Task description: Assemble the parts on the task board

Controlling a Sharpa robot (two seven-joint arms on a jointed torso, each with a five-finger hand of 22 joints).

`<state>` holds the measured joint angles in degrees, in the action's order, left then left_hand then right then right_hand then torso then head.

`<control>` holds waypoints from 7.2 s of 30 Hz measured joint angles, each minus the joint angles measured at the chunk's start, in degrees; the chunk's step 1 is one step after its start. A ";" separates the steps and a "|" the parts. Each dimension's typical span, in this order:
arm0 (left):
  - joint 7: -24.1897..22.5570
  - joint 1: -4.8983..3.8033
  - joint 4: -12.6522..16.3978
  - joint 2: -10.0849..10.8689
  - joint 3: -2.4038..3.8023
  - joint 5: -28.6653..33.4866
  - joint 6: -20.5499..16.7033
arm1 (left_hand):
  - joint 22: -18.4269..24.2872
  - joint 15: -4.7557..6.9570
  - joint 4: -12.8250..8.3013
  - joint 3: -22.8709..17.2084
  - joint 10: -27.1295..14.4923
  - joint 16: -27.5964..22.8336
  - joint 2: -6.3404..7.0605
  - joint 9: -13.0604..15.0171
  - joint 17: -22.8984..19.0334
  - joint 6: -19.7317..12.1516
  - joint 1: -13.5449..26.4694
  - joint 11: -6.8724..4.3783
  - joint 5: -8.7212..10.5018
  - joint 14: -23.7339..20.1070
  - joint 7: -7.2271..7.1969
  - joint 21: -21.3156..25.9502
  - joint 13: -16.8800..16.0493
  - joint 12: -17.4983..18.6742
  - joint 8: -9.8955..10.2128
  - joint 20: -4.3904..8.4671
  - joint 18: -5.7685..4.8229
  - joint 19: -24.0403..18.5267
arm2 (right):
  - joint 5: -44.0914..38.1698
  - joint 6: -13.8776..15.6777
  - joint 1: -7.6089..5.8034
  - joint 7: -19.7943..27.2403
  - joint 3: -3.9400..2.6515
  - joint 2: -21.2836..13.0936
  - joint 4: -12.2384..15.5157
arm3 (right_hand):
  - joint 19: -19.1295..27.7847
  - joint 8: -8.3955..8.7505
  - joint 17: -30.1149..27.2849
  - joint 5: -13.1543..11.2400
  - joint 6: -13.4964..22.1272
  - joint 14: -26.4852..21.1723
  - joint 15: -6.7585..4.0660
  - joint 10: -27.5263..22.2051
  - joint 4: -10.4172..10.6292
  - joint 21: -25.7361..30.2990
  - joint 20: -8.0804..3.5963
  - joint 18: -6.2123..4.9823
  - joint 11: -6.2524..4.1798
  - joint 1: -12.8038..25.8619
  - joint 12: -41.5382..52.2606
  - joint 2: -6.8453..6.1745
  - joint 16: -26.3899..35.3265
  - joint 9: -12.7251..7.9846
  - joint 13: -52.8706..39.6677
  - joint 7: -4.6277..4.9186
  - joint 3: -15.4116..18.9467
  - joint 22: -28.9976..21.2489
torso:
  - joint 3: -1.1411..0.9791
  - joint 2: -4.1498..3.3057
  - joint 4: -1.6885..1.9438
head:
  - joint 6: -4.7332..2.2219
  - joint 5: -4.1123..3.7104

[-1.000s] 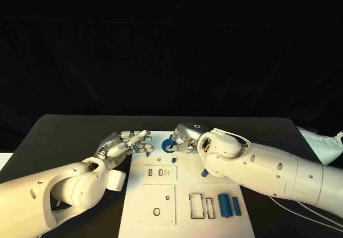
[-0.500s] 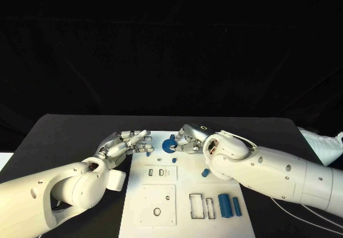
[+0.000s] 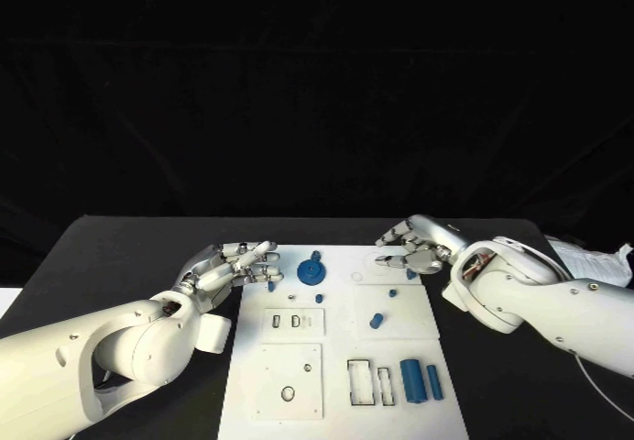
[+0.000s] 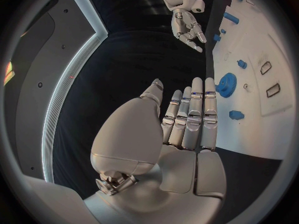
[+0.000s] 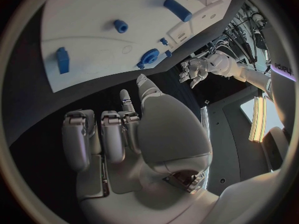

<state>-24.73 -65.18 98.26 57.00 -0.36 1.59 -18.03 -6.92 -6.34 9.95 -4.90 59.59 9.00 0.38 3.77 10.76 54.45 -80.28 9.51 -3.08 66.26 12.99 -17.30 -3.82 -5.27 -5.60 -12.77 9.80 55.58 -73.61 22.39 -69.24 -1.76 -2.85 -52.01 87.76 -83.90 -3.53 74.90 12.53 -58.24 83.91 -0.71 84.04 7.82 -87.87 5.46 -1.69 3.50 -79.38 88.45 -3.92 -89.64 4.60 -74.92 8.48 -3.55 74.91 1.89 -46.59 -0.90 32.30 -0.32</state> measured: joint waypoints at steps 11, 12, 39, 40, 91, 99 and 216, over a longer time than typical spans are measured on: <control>-0.06 0.02 -0.76 -0.18 0.00 0.11 0.02 | 0.00 0.00 0.00 0.00 0.00 0.00 0.00 0.00 0.05 0.00 0.00 0.00 0.00 0.00 0.00 0.00 0.00 0.00 0.00 0.00 0.00 0.00 | 5.22 -1.05 1.35 7.20 0.03 -4.32 -3.11 | -0.21 0.00 0.05 0.24 0.18 0.20 0.20 0.00 -1.74 0.00 0.21 0.00 0.00 -1.56 -0.43 -0.25 0.00 0.00 0.01 0.18 -0.27 0.00 | -0.70 0.36 -0.82 | 0.05 -1.14; -0.06 0.03 -0.81 -0.21 0.00 0.12 0.02 | 0.00 0.00 0.00 0.00 0.00 0.00 0.00 0.00 0.05 0.00 0.00 0.00 0.00 0.00 0.00 0.00 0.00 0.00 0.00 0.00 0.00 0.00 | 5.22 -1.09 1.48 7.38 0.05 -4.36 -3.42 | -0.21 0.00 0.05 0.24 0.18 0.21 0.20 0.00 -1.74 0.00 0.21 0.00 0.00 -1.56 -0.43 -0.25 0.00 0.00 0.01 0.18 -0.27 -0.01 | -0.77 0.36 -0.86 | 0.03 -1.17; -0.08 0.06 -1.30 -0.42 -0.02 0.31 0.04 | -0.01 0.00 0.00 0.00 0.00 0.00 0.00 0.00 0.08 0.00 0.00 0.00 0.00 0.00 0.00 0.00 0.00 0.00 0.00 0.00 0.00 0.00 | 2.37 -1.19 4.51 7.58 0.07 0.12 -10.02 | -0.20 0.00 0.03 0.23 0.94 0.00 0.41 -0.21 -2.06 0.00 0.20 0.00 0.20 -1.76 -0.87 -0.46 0.00 -0.12 0.02 0.52 0.05 0.03 | -0.87 0.34 -0.84 | 0.81 -1.20; -0.08 0.06 -1.31 -0.42 -0.02 0.31 0.04 | -0.01 0.00 0.00 0.00 0.00 0.00 0.00 0.00 0.08 0.00 0.00 0.00 0.00 0.00 0.00 0.00 0.00 0.00 0.00 0.00 0.00 0.00 | 2.33 -1.19 4.58 7.55 0.07 0.30 -10.15 | -0.16 0.00 0.03 0.23 0.94 0.00 0.41 -0.21 -2.08 0.00 0.24 0.00 0.21 -1.76 -0.87 -0.46 0.00 -0.12 0.02 0.52 0.03 0.03 | -0.87 0.34 -0.85 | 0.83 -1.15; -0.01 0.08 -1.75 -0.70 -0.03 0.37 0.09 | -0.02 0.00 0.01 0.00 0.00 0.00 0.00 0.00 0.05 0.00 0.00 0.00 0.00 0.00 0.00 0.00 0.00 -0.01 0.00 0.00 0.00 0.00 | 5.19 1.43 4.28 4.97 -0.10 1.58 -4.51 | -0.11 -3.01 0.00 0.45 -6.85 0.21 -1.67 -0.06 -3.87 -0.67 -1.16 -0.01 -2.35 -0.52 1.35 3.18 0.00 1.50 -0.06 -1.67 -3.84 0.00 | -0.91 0.51 -0.86 | 1.19 -1.17; -0.01 0.19 -2.56 -1.60 -0.04 0.43 0.09 | 0.10 0.00 -0.16 0.16 0.00 -0.21 0.00 0.00 0.18 0.00 0.00 0.00 0.00 0.00 0.00 0.00 0.00 0.19 0.20 0.00 0.00 0.00 | 4.80 2.04 3.69 1.85 -0.14 5.00 -1.05 | -0.11 -2.99 0.00 -0.16 -6.85 0.00 -1.87 -0.07 -3.87 -0.67 -1.57 0.00 -2.35 0.00 1.35 3.69 0.00 1.50 -0.05 -1.67 -3.83 0.00 | -0.65 1.21 -0.86 | 1.04 -0.96; 0.06 0.37 -4.72 -2.88 -0.33 1.55 0.51 | 0.12 0.00 -0.30 0.01 0.00 -0.19 0.00 0.00 0.20 0.20 0.00 0.00 0.00 0.00 0.20 0.22 0.00 0.18 0.19 0.00 0.00 0.00 | -19.77 -0.60 9.88 -12.63 2.38 18.41 -0.06 | -0.10 0.37 0.04 -1.02 2.86 0.20 0.40 0.00 -0.94 -0.35 0.11 -0.01 0.41 5.80 -5.10 -1.06 0.00 0.18 -0.03 1.02 -0.88 0.03 | -0.09 3.22 -0.23 | 6.43 3.61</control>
<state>-24.67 -64.81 93.54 54.12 -0.70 3.14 -17.52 -6.80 -6.34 9.65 -4.88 59.59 8.81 0.38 3.77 10.96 54.65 -80.28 9.51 -3.08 66.26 13.19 -17.08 -3.81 -5.08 -5.41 -12.77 9.81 55.57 -93.38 21.80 -59.37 -14.39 -0.46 -33.61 87.69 -84.00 -3.16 74.94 11.51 -55.37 84.12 -0.31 84.04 6.88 -88.22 5.56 -1.70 3.91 -73.58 83.36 -4.98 -89.64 4.78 -74.95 9.50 -4.43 74.94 1.80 -43.37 -1.13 38.73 3.29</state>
